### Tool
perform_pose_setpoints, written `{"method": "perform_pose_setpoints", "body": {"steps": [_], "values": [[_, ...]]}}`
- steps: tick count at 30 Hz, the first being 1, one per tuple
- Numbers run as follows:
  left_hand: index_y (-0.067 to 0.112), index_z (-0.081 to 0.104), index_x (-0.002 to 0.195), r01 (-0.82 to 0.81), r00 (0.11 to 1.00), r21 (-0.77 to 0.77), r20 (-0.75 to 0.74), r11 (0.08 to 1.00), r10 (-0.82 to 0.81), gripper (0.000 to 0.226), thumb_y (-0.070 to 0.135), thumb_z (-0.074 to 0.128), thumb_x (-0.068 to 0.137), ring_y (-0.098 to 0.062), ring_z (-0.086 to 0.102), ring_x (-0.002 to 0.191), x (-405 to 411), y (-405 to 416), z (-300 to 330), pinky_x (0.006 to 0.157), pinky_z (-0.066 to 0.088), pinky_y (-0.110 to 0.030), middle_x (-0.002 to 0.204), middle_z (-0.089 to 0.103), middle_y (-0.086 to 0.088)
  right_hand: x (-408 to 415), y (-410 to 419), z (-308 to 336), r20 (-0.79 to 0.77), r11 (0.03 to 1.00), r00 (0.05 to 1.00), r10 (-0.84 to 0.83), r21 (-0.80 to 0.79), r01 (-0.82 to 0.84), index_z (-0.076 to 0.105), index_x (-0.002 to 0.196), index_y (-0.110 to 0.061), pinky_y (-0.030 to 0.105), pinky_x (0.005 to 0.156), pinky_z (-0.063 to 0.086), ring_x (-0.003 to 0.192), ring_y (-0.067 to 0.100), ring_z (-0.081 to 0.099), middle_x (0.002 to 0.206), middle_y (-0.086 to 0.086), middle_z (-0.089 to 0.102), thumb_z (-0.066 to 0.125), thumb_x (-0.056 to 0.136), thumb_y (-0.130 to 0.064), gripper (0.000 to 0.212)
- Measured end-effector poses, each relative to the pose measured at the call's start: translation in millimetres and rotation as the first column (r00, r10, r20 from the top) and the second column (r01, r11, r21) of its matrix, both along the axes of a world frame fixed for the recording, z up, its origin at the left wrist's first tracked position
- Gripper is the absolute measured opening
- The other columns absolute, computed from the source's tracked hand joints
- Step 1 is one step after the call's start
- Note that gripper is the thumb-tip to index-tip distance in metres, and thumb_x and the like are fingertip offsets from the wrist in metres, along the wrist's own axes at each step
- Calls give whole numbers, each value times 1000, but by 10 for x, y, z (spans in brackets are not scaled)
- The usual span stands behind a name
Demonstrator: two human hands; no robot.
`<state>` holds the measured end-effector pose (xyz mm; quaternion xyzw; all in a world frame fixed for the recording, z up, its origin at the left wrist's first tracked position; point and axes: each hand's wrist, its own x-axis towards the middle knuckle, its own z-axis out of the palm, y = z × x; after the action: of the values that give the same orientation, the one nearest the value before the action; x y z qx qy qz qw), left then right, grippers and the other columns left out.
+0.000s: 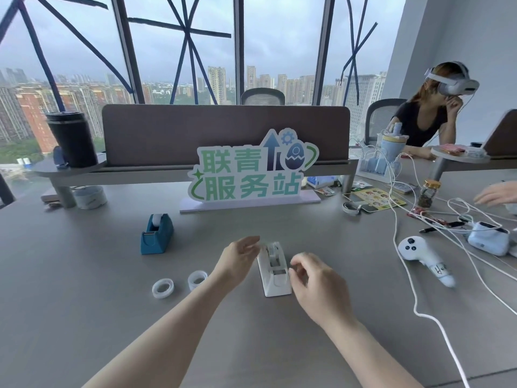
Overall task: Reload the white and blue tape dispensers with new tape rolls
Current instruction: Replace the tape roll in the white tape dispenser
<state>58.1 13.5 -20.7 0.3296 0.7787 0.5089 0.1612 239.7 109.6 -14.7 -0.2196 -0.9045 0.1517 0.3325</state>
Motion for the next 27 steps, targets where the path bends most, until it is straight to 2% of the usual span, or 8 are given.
{"method": "perform_pose_setpoints", "body": {"steps": [3,6,10,12,17,22,24,27], "values": [[20,67,116,-27,996,-25,88,999,29,42,28,61,75,-22,66,102,24,-119,-19,91,53,-36,113,70,-4,-139,34,62,59,988,998,-24,-151,33,59,117,-26,29,70,43,88,18,63,99,-8,67,59,90,-30,28],[22,71,89,113,982,-18,154,993,-109,26,29,64,65,-15,63,79,126,-201,-46,74,46,-29,91,70,2,-271,43,120,119,943,993,-4,-330,43,54,133,-18,32,86,45,105,23,63,112,-3,71,54,94,-28,41],[22,70,110,255,939,10,237,967,-250,46,24,70,64,-16,64,85,165,-258,-96,83,48,-30,101,75,-13,-345,51,176,192,911,981,-6,-403,84,59,131,-16,31,92,45,117,26,60,121,2,70,50,95,-26,38],[25,66,117,257,948,-29,203,966,-246,58,29,72,60,-11,64,82,137,-261,-146,86,49,-32,93,76,-5,-349,57,192,199,897,980,-8,-432,95,63,126,-15,31,91,45,117,25,60,122,3,70,49,94,-24,35],[22,61,126,148,984,-82,110,986,-138,77,31,77,51,-6,69,86,131,-161,-212,98,48,-36,90,76,4,-381,105,179,205,891,979,-3,-444,96,68,103,-12,35,82,52,102,30,65,102,7,74,46,87,-23,29],[23,67,114,108,992,-97,83,989,-100,54,18,77,62,-3,67,79,125,-15,-147,79,46,-22,86,74,4,-482,176,213,170,872,985,19,-485,67,61,86,-6,36,68,48,82,31,62,80,10,70,46,85,-16,18],[24,68,108,97,994,-105,70,990,-89,45,16,75,65,-4,67,80,88,58,-116,76,46,-22,89,76,1,-553,231,231,162,861,987,18,-504,66,52,73,-5,36,58,39,69,29,57,66,9,62,46,84,-14,16],[29,63,119,36,996,-103,83,994,-28,54,19,76,67,-10,68,95,-30,215,-80,74,47,-23,99,74,1,-680,319,306,138,833,990,15,-550,64,46,61,-11,33,54,31,56,19,46,54,1,51,46,84,-12,23]]}}
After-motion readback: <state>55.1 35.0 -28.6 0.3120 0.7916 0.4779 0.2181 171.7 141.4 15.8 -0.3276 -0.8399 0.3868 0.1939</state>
